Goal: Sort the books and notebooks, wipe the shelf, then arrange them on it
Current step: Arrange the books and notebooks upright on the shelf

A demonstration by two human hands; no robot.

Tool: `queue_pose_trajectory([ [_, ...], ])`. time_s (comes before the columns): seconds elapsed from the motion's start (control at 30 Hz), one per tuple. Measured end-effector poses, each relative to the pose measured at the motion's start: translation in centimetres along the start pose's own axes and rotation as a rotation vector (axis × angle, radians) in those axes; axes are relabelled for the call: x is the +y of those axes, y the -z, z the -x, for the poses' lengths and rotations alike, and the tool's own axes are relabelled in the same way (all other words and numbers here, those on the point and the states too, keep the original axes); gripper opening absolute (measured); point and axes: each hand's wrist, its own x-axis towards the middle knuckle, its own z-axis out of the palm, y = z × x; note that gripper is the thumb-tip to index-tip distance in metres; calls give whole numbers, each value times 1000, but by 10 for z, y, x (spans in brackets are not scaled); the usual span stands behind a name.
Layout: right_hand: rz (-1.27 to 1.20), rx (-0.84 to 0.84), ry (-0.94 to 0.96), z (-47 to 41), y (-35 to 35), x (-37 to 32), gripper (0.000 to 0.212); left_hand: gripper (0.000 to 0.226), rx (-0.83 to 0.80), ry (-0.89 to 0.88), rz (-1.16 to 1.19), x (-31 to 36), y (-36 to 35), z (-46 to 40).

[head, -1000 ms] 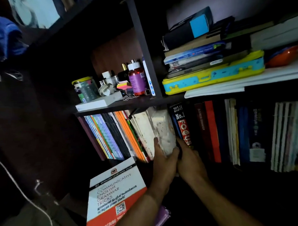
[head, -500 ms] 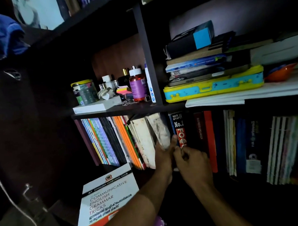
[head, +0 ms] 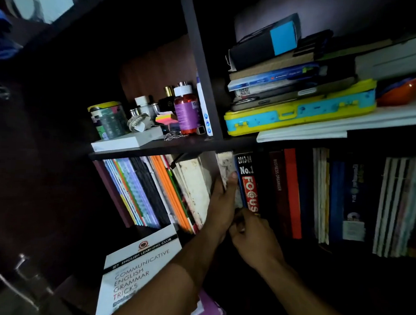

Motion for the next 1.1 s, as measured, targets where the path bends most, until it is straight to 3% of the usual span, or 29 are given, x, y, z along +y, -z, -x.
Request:
queue_pose_trajectory([
  [0.13, -2, -142, 73, 7, -1, -10, 26, 79, -113, 8, -181, 2, 17, 29],
  [0.23, 63, -220, 94, 14, -7, -13, 24, 75, -97, -96, -247, 3, 44, 50],
  [0.4, 4, -137, 102, 13, -8, -14, 13, 29, 83, -328, -487, 29, 80, 54],
  [0.5, -26, -71, 88, 13, -5, -12, 13, 41, 193, -401, -662, 52, 91, 40],
  [0.6, 1, 8, 54, 9, 0, -9, 11, 57, 146, -423, -789, 63, 97, 24],
  [0.73, -49, -98, 100, 9, -8, -11, 11, 53, 154, -375, -768, 65, 103, 27],
  [0.83, 34, -211, 140, 19, -19, -20, 34, 46, 267, -352, -760, 50, 126, 59],
  [0.9, 130, -303, 173, 26, -26, -24, 44, 50, 321, -228, -906, 33, 157, 85],
  [1.0, 221, -354, 205, 33, -33, -29, 52, 70, 173, 285, -1278, 12, 209, 127],
  [1.1, 263, -382, 229, 37, -33, -33, 53, 77, 104, 515, -1214, 0, 233, 162],
])
